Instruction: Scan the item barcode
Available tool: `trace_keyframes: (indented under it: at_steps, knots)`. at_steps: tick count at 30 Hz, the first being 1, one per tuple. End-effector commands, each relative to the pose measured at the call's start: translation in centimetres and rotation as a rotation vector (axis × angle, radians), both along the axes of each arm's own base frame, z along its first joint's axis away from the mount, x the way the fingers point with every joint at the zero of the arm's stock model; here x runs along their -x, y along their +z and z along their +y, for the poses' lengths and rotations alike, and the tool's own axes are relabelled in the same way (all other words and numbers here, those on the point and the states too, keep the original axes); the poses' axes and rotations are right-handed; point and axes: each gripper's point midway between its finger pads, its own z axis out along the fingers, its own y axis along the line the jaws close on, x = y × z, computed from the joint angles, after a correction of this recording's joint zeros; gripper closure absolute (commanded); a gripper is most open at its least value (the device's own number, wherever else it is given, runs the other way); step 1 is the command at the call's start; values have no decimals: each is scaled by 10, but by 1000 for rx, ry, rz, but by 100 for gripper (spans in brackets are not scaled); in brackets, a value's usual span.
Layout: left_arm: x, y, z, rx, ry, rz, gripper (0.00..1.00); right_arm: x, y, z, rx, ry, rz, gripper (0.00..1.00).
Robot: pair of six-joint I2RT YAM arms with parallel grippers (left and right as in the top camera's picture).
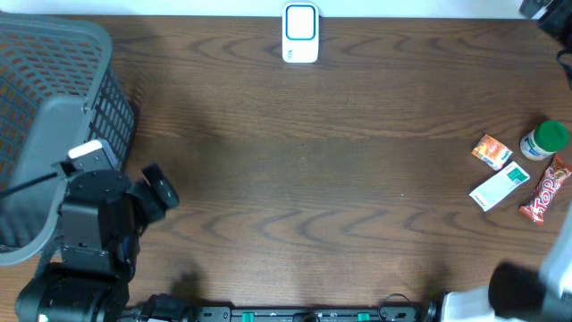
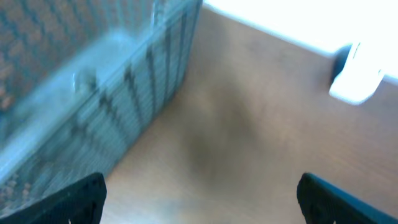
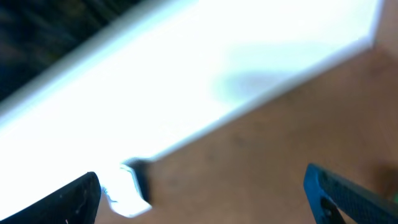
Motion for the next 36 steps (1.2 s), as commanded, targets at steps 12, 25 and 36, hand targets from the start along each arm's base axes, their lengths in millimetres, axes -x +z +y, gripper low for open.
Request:
trace_keyframes:
  at_steps: [12,25,36]
  knots:
    - [-52,185,25,-219,149,-747,2,88,164,60,133,106,-520,1]
    - [-8,169,43,-512,125,-563,2,152,152,83,292,156,-515,1]
    - [104,191,44,-472,87,-795,2,232,102,85,324,89,-649,1]
